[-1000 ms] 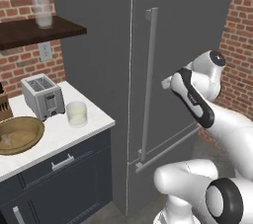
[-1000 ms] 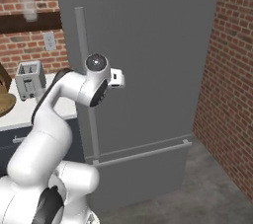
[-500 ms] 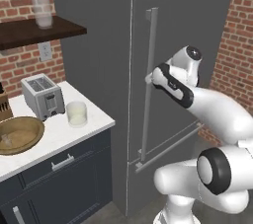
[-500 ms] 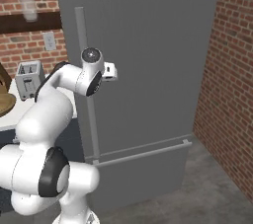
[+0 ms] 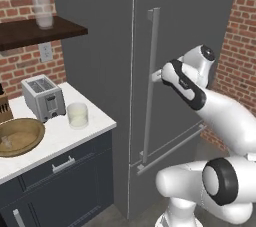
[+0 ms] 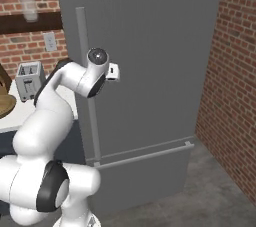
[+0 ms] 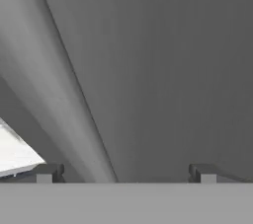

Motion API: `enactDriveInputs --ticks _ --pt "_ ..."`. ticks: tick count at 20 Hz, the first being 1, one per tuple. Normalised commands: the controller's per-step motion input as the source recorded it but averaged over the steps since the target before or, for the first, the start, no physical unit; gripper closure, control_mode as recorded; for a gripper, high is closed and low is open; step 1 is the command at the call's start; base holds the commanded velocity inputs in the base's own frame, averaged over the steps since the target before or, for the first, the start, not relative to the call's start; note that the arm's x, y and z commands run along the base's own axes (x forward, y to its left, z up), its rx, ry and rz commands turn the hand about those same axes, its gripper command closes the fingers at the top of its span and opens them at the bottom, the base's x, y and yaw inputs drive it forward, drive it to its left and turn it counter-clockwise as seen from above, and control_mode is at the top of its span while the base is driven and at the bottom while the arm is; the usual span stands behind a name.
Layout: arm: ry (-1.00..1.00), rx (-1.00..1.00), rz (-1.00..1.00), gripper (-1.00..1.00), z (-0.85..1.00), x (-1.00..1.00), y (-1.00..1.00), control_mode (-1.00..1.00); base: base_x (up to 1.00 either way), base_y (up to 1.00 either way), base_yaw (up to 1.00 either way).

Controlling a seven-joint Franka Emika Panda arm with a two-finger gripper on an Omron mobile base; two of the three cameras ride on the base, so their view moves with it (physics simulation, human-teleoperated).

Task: Grab a lemon wedge from the fridge and one ice cube from the ice bowl, and put them in the glass of lemonade.

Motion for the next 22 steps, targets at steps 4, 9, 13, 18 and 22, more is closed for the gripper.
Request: enactDriveInputs --ticks 4,9,13,18,22 --pt "-0.11 0.0 0.02 -1.0 0.36 -0.17 0.1 -1.0 0.0 0.0 0.0" --pt "-0.01 0.0 0.0 -1.0 0.29 0.26 0.21 -1.0 0.0 0.0 0.0" --pt "0.0 0.0 0.0 -1.0 0.02 0.45 0.08 -1.0 0.0 0.0 0.0" --pt "0.0 0.0 0.03 -1.0 0.0 0.06 0.15 -1.0 0.0 0.0 0.0" --pt "0.0 0.0 0.07 -1.0 -0.02 0.0 0.28 -1.0 0.0 0.0 0.0"
